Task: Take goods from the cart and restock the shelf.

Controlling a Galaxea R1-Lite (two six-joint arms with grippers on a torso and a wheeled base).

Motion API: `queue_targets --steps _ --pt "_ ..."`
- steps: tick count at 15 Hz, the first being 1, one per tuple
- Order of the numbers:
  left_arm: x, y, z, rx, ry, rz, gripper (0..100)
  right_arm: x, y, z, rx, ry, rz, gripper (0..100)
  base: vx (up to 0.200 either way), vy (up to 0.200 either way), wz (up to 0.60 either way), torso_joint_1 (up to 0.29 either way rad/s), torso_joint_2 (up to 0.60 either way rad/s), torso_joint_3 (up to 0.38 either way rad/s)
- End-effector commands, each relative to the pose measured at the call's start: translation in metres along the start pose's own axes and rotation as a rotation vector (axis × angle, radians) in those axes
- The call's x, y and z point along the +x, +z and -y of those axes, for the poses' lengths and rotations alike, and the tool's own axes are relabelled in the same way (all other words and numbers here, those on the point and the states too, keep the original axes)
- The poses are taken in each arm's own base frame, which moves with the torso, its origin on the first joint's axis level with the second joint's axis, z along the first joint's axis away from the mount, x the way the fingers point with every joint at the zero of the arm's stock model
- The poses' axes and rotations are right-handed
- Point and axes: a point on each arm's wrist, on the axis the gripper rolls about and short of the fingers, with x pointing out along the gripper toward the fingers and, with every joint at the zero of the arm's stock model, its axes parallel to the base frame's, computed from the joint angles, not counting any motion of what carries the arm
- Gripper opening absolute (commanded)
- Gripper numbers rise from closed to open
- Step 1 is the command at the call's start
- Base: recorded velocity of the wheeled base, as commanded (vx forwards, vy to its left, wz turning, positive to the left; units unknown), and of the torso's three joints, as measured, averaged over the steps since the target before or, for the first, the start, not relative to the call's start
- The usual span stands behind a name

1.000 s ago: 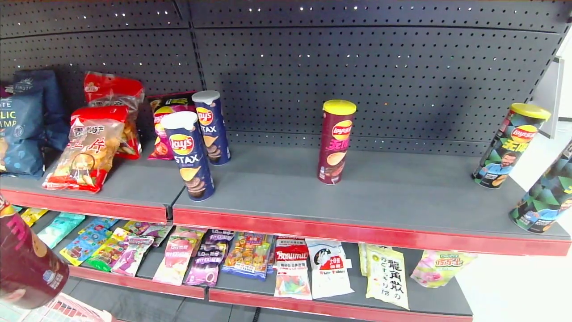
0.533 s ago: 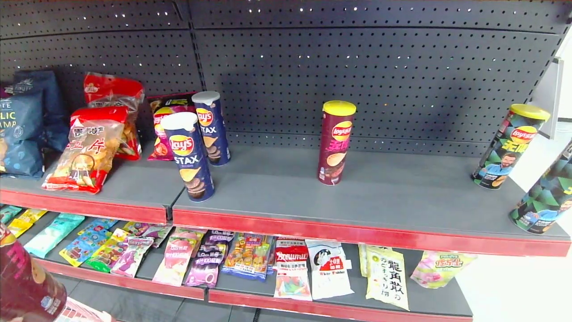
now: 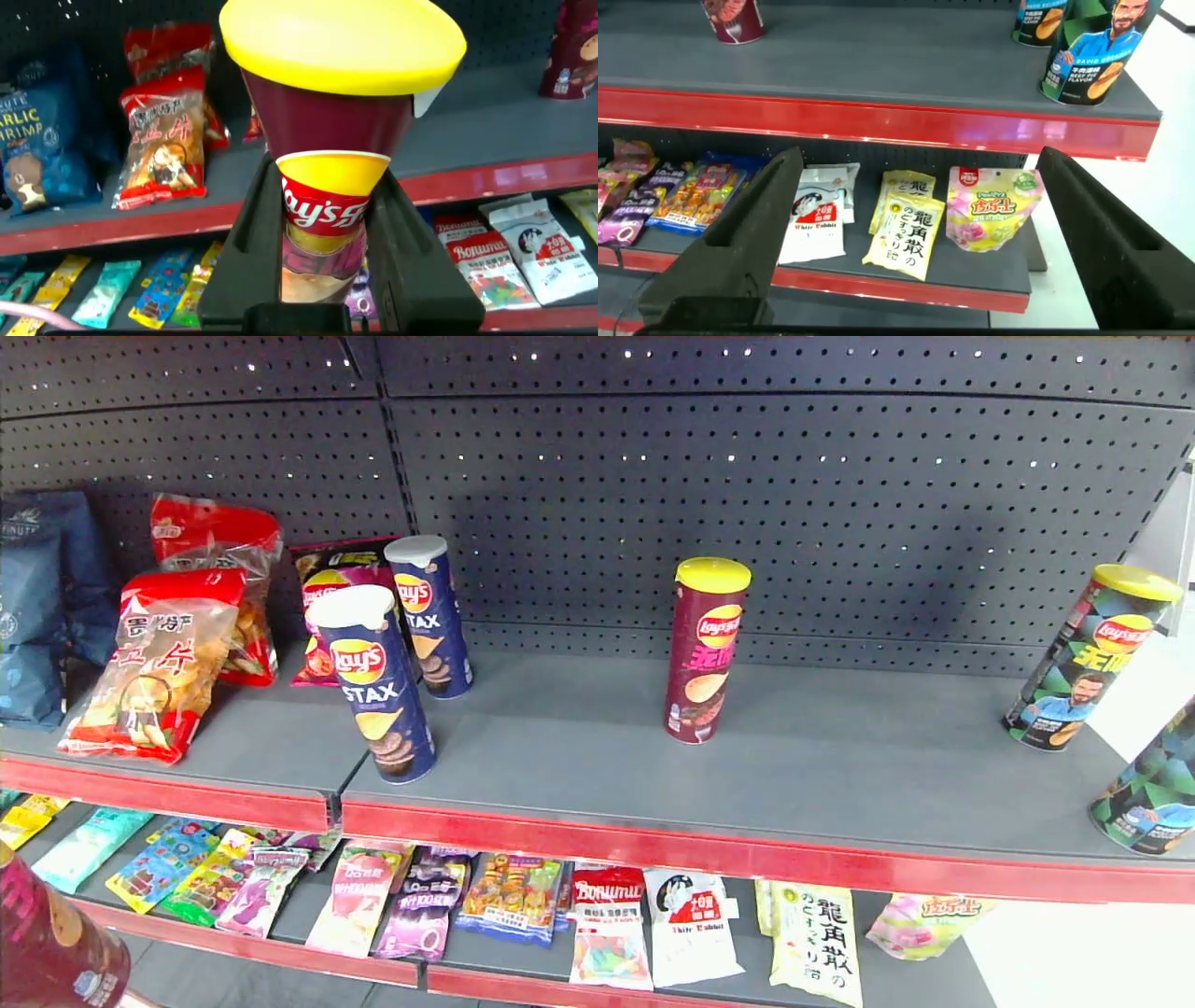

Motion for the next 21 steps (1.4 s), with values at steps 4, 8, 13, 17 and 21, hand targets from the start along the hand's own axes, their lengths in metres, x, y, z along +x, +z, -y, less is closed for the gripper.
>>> queue_targets --steps 4,8,13,17,21 --pt "-0.022 -0.007 0.009 0.009 -0.034 0.042 0 -0.001 0.058 -0.004 -0.068 0.181 0.041 100 0.000 0.000 0.00 0.000 0.00 0.000" --pt "-0.020 -0.010 0.009 -0.006 -0.088 0.016 0 0.043 0.107 -0.009 -0.185 0.442 -0.092 100 0.000 0.000 0.00 0.000 0.00 0.000" --pt "0.003 0.001 -0.006 -0.002 0.176 -0.044 0 0.128 0.130 -0.031 -0.173 0.641 -0.177 100 0.000 0.000 0.00 0.000 0.00 0.000" --pt "0.011 -0.001 -0.006 0.011 -0.015 -0.014 0 0.199 0.120 -0.050 -0.166 0.671 -0.252 100 0.000 0.000 0.00 0.000 0.00 0.000" --pt "0.014 -0.011 -0.005 -0.045 -0.030 -0.052 0 0.243 0.117 -0.069 -0.170 0.706 -0.279 100 0.000 0.000 0.00 0.000 0.00 0.000"
